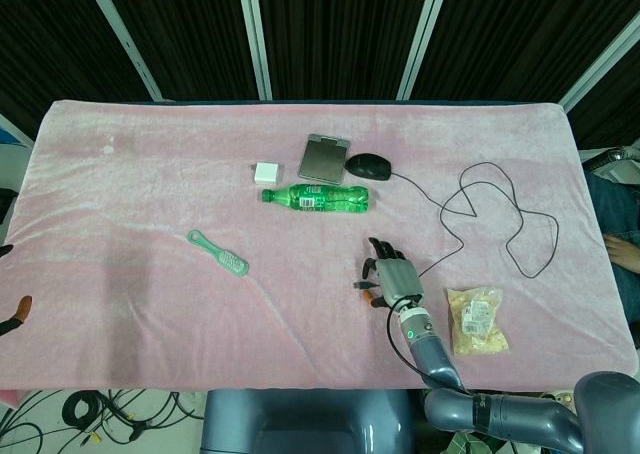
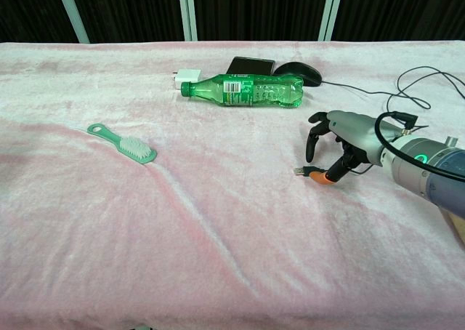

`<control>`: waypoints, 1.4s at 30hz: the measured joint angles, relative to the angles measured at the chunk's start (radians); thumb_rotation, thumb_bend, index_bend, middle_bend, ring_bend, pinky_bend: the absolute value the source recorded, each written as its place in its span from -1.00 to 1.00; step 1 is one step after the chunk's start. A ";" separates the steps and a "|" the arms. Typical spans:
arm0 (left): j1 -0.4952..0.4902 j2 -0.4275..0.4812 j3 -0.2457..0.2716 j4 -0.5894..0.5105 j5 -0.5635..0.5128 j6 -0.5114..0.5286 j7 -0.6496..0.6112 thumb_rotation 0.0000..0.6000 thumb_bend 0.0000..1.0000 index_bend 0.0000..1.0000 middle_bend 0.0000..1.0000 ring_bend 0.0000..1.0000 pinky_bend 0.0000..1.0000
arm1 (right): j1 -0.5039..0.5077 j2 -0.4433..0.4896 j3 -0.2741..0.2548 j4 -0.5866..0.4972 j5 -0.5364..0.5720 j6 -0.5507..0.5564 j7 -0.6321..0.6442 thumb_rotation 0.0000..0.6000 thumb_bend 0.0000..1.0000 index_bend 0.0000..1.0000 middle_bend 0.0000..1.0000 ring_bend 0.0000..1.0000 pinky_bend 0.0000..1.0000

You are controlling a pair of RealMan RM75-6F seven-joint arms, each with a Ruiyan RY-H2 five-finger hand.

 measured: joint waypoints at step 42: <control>0.000 0.002 0.000 -0.001 -0.003 -0.003 0.000 1.00 -0.32 -0.69 -0.88 -1.00 -1.00 | 0.006 -0.010 0.002 0.018 0.005 -0.021 0.008 1.00 -0.48 0.05 -0.93 -0.87 -0.66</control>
